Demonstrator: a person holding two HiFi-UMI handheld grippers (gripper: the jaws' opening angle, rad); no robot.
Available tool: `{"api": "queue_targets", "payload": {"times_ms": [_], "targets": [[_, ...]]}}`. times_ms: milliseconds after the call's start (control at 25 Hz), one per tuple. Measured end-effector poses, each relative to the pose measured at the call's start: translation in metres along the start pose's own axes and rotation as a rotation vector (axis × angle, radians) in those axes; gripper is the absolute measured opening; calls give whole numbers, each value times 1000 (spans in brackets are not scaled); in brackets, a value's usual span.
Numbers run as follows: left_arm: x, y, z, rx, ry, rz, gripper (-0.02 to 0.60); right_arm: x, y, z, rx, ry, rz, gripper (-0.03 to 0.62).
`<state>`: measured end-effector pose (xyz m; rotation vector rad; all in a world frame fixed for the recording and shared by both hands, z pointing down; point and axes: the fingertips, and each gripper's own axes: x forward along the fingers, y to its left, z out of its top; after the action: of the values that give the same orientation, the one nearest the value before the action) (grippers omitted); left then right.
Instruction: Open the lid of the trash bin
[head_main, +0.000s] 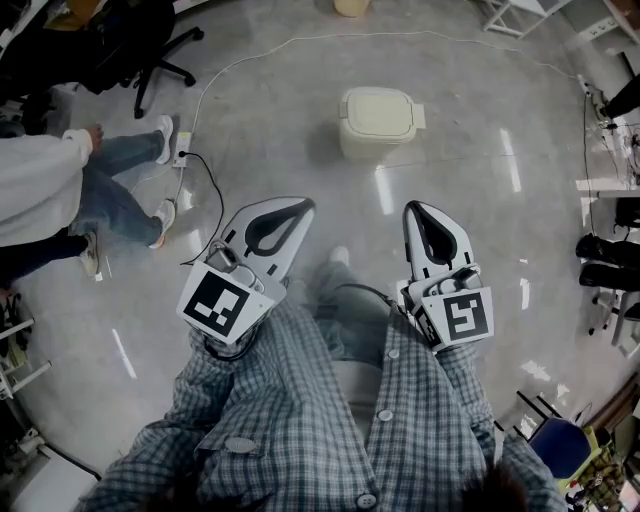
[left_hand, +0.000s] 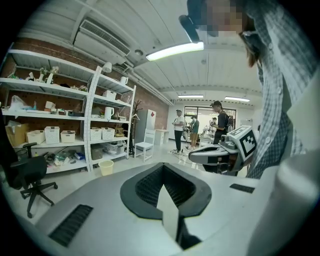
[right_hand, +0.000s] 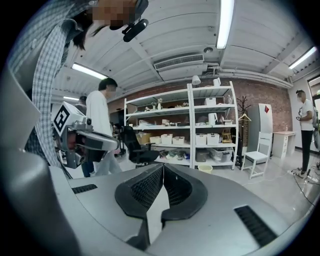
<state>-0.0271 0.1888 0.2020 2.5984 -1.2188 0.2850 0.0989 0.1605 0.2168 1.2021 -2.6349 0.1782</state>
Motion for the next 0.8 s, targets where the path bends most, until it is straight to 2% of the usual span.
{"api": "queue_targets", "payload": {"times_ms": [480, 800], "targets": [[34, -10, 14, 39, -17, -3, 6, -10, -41, -3, 3, -12, -19, 20], [36, -12, 14, 43, -19, 5, 6, -10, -44, -8, 19, -16, -19, 20]]}}
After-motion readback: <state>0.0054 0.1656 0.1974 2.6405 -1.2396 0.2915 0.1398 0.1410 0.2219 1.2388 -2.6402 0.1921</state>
